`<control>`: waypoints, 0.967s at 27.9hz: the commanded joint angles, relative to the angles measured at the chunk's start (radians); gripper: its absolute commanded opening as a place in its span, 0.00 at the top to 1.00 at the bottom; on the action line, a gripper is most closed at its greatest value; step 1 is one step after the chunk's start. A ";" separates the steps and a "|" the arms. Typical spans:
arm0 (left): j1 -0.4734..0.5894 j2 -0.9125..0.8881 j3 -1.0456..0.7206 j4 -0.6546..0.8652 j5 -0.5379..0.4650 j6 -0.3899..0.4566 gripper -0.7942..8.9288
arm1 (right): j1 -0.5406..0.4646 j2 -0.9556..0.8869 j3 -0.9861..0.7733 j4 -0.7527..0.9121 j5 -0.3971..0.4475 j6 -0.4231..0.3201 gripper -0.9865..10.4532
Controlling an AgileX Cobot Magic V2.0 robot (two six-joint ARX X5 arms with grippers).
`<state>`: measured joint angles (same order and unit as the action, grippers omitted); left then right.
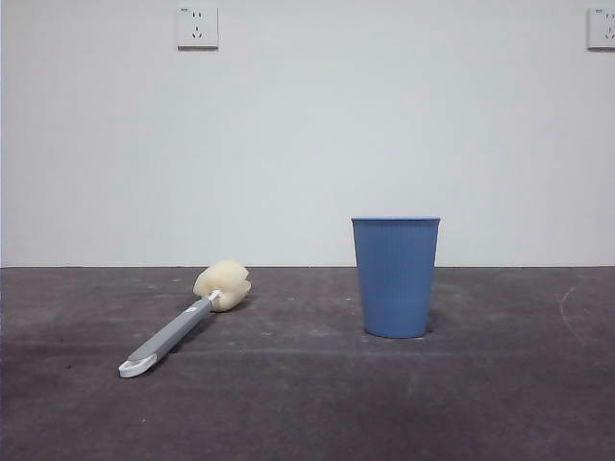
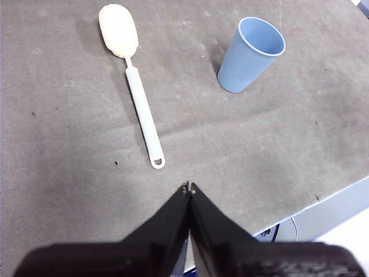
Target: Pick up the cup brush,pick up the cup,insert the brush into the cup,clean the cup,put the cup brush back,put the cup back to the fixed position on the table
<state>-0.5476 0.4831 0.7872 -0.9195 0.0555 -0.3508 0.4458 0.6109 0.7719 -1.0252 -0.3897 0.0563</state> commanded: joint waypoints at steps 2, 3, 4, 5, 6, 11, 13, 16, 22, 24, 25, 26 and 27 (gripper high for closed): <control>-0.003 -0.002 -0.006 0.005 -0.003 0.013 0.92 | 0.002 -0.002 0.002 0.003 0.003 0.006 0.91; -0.003 -0.002 -0.006 0.004 -0.007 0.033 0.92 | 0.002 -0.002 0.002 0.003 0.003 0.006 0.91; -0.003 -0.002 -0.006 0.013 -0.015 0.051 0.92 | 0.002 -0.002 0.002 0.003 0.003 0.006 0.91; -0.003 -0.002 -0.008 0.034 -0.039 0.069 0.92 | 0.002 -0.002 0.002 0.003 0.003 0.006 0.91; -0.002 -0.002 -0.008 0.064 -0.069 0.096 0.92 | 0.002 -0.002 0.002 0.003 0.003 0.006 0.91; 0.089 -0.065 -0.047 0.401 -0.098 0.411 0.92 | 0.002 -0.002 0.002 0.003 0.003 0.006 0.91; 0.154 -0.118 -0.102 0.544 0.002 0.489 0.92 | 0.002 -0.002 0.002 0.003 0.003 0.006 0.91; 0.255 -0.205 -0.220 0.718 0.063 0.553 0.92 | 0.002 -0.002 0.002 0.003 0.003 0.006 0.91; 0.403 -0.297 -0.455 0.843 0.059 0.525 0.92 | 0.002 -0.003 0.002 0.003 0.003 0.006 0.91; 0.435 -0.317 -0.514 0.837 0.061 0.491 0.92 | 0.002 -0.003 0.002 0.003 0.003 0.006 0.91; 0.448 -0.328 -0.545 0.836 0.062 0.474 0.92 | 0.002 -0.002 0.002 0.003 0.003 0.006 0.91; 0.457 -0.339 -0.575 0.837 0.061 0.456 0.92 | 0.002 -0.002 0.002 0.003 0.003 0.006 0.91; 0.464 -0.350 -0.600 0.837 0.060 0.445 0.92 | 0.002 -0.002 0.002 0.003 0.003 0.006 0.91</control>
<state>-0.0902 0.1471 0.2081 -0.0963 0.1154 0.1299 0.4458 0.6109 0.7719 -1.0252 -0.3897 0.0566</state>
